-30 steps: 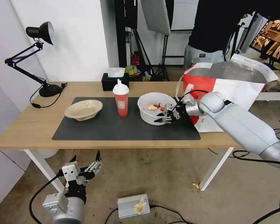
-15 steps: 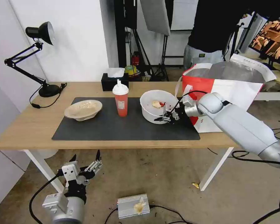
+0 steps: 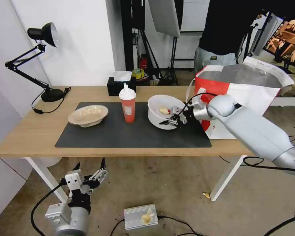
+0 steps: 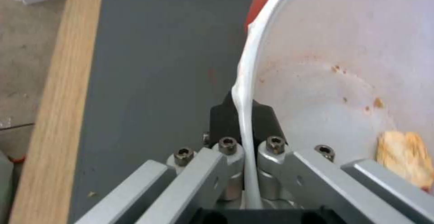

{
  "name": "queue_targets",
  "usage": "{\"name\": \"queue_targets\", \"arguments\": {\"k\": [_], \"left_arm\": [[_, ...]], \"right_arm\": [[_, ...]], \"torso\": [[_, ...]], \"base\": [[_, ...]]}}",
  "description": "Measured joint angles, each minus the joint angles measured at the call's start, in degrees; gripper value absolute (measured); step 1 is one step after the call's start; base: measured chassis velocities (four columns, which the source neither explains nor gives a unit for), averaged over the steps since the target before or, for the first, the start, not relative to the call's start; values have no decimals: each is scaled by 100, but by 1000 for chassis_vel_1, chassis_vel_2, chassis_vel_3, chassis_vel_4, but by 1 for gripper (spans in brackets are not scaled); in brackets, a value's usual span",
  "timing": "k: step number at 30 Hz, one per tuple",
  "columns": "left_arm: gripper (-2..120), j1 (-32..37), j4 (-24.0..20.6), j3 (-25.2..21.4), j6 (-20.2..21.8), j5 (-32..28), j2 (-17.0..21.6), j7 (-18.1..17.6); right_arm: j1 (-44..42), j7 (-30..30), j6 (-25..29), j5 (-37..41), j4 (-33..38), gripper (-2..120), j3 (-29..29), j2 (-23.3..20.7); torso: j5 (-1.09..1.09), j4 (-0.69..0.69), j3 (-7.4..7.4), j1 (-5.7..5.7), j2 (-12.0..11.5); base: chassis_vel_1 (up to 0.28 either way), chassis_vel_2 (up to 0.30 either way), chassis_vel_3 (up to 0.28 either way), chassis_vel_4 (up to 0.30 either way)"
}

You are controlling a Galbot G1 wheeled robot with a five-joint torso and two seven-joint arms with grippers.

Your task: Pick up the trash from the table and place it into the takeout bag.

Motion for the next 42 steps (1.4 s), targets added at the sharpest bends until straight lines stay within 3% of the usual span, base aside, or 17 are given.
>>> {"name": "queue_targets", "arguments": {"k": [22,35,42], "left_arm": [[100,55,-94,20,0,10,15,-21],[100,59,-104,47,1,18,-6,-27],[100,60,-126,52,1,41,-60,-39]], "right_arm": [[359,-286,-46,842,656,0,294,-587],[713,-243,-143,1273,642,0,293,-641],[1116,-125,-172,1543,422,0,215,-434]], "torso": [[-1,0,-1,0,0],[-1,0,-1,0,0],[-1,0,-1,0,0]], "base": [[0,0,0,0],[0,0,0,0],[0,0,0,0]]}}
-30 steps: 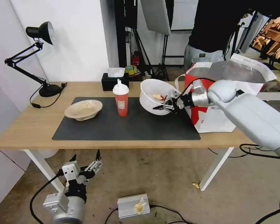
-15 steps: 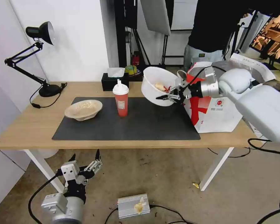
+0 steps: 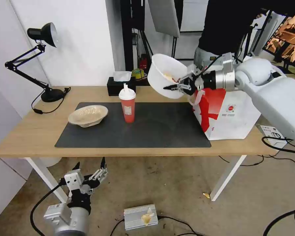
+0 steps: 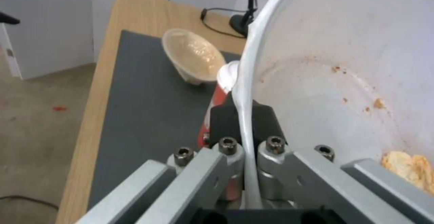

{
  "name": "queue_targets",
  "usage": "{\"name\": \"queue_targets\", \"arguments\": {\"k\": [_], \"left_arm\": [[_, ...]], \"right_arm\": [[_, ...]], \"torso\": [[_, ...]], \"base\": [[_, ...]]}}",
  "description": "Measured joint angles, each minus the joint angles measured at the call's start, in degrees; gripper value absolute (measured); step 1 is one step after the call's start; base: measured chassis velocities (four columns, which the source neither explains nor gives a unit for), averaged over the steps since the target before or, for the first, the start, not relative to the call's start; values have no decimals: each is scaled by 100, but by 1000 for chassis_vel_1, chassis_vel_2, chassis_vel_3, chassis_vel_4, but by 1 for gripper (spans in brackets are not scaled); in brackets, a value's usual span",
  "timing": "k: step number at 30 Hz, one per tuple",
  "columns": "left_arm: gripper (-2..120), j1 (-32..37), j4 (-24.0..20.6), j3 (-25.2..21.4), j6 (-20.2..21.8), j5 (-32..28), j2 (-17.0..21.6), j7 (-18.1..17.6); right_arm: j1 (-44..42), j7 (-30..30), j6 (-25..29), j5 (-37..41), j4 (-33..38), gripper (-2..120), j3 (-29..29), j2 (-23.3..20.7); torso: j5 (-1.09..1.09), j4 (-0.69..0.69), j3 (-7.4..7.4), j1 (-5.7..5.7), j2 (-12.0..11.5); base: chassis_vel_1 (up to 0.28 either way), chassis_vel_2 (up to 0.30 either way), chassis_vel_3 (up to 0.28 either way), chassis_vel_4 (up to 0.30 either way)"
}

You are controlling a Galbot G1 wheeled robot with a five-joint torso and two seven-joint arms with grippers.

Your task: Pick up the trash from the table and place it into the takeout bag.

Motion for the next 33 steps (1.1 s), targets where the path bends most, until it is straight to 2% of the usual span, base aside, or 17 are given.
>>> {"name": "queue_targets", "arguments": {"k": [16,21,25,33], "left_arm": [[100,-1,-27,-9,-4,11,-44,4],[100,-13,-43,-77,4,-12,34,48],[100,-32,-46,-160,10,-31,153,103],[100,-72,-2,-243,66,-174,712,205]], "right_arm": [[426,18,-1,106,-269,0,-208,136],[537,-114,17,-94,-505,0,-264,83],[551,-180,43,-161,-647,0,-272,-16],[601,-225,191,-384,-817,0,-274,-360]], "torso": [[0,0,0,0,0],[0,1,0,0,0],[0,0,0,0,0],[0,0,0,0,0]], "base": [[0,0,0,0],[0,0,0,0],[0,0,0,0],[0,0,0,0]]}}
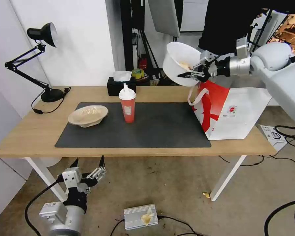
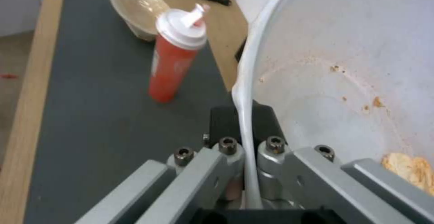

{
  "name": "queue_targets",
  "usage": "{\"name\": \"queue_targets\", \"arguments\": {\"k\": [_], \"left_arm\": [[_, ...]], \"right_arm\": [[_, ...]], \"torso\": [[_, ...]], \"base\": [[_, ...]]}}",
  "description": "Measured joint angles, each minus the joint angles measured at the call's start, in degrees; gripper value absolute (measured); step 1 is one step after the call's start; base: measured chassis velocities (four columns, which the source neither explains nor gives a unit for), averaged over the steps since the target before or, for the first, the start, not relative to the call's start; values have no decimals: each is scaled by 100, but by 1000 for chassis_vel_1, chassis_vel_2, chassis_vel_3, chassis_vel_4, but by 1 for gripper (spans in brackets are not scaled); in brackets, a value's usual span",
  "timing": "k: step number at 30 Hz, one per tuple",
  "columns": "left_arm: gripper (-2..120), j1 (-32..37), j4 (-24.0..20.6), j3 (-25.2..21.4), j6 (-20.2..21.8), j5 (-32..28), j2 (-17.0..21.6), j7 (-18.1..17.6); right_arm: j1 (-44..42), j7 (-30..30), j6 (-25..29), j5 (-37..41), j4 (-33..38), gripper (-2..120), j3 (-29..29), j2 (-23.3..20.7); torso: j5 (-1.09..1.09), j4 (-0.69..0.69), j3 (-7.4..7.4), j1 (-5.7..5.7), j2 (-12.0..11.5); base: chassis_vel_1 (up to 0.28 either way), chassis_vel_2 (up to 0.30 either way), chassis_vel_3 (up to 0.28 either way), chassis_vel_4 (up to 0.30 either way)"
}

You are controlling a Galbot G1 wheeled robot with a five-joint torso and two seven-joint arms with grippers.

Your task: Pick up the trash from the table and place it into the takeout bag.

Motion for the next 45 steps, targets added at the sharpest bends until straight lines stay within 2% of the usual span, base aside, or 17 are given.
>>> {"name": "queue_targets", "arguments": {"k": [6,14,33,45], "left_arm": [[100,-70,56,-13,2,-104,207,16],[100,-156,163,63,4,-137,215,6],[100,-205,264,138,-14,-130,128,-1],[100,-192,230,146,-22,-122,108,-4]], "right_arm": [[47,-22,17,-4,-130,0,-3,-186],[91,8,83,86,-335,0,53,-253],[560,101,105,297,-727,0,38,93],[565,110,105,292,-651,0,34,-56]], "torso": [[0,-1,0,0,1],[1,-1,0,0,0],[0,0,0,0,1],[0,0,0,0,1]], "base": [[0,0,0,0],[0,0,0,0],[0,0,0,0],[0,0,0,0]]}}
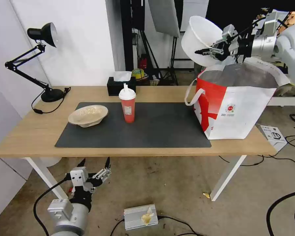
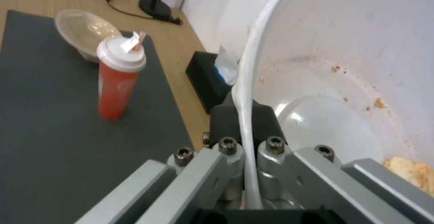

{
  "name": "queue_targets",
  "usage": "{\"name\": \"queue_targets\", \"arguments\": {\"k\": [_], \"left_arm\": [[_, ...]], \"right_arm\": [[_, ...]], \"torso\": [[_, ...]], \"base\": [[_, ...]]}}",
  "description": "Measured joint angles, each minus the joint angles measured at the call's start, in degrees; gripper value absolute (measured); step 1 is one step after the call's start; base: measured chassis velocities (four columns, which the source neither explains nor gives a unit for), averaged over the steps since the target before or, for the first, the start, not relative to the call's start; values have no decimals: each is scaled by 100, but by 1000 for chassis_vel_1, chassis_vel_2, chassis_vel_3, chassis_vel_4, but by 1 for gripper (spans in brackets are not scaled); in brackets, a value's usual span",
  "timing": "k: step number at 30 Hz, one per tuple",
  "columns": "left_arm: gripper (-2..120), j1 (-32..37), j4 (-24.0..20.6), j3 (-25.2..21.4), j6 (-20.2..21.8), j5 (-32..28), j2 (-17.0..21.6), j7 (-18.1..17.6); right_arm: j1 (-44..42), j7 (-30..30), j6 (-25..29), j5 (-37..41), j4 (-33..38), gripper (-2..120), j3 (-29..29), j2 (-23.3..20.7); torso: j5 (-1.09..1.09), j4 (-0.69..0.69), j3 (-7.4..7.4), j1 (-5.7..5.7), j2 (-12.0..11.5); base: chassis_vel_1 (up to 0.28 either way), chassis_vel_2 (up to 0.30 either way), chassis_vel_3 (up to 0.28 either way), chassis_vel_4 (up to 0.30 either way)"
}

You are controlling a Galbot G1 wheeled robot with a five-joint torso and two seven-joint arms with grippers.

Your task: Pick up the trash from the table and place it into the takeout bag.

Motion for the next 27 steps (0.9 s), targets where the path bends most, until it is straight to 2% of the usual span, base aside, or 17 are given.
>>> {"name": "queue_targets", "arguments": {"k": [18,27], "left_arm": [[100,43,-42,11,-17,66,35,-3],[100,37,-48,-10,-19,17,76,-3]], "right_arm": [[-668,3,21,-26,288,0,472,-583],[-1245,0,25,-41,455,0,895,-832]], "torso": [[1,0,0,0,0],[1,0,0,0,0]], "base": [[0,0,0,0],[0,0,0,0]]}}
